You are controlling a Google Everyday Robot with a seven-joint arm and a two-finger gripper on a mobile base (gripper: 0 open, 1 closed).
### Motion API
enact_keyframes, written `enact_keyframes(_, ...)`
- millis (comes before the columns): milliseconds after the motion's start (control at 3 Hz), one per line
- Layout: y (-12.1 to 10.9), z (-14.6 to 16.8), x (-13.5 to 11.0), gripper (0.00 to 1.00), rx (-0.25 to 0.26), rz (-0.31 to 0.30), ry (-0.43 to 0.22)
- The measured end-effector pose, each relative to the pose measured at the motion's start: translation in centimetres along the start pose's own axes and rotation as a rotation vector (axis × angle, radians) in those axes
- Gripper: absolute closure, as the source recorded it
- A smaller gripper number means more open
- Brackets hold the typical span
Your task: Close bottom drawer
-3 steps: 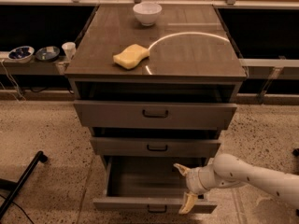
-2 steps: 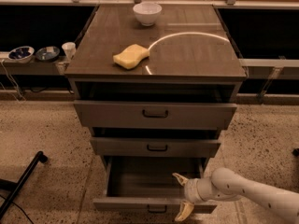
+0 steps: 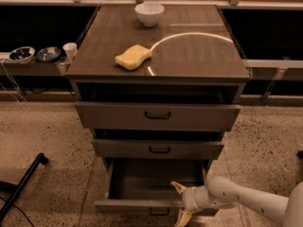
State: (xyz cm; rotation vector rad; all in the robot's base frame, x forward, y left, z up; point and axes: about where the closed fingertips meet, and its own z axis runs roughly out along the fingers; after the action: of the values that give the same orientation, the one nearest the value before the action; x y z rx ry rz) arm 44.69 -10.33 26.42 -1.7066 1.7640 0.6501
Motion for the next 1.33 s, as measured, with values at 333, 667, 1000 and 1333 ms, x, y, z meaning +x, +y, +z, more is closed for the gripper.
enact_keyframes(333, 1.3, 1.8, 1.5, 0.24, 0.0, -0.034, -0.008)
enact_keyframes(667, 1.9, 1.8, 2.8, 0.3, 0.022, -0.05, -0.04)
enact_keyframes(1000, 2.3, -0.1, 3.7, 0.29, 0.071, -0.062, -0.118)
enact_keyframes(1333, 3.0, -0.6, 4.8, 0.4, 0.08, -0.065, -0.138)
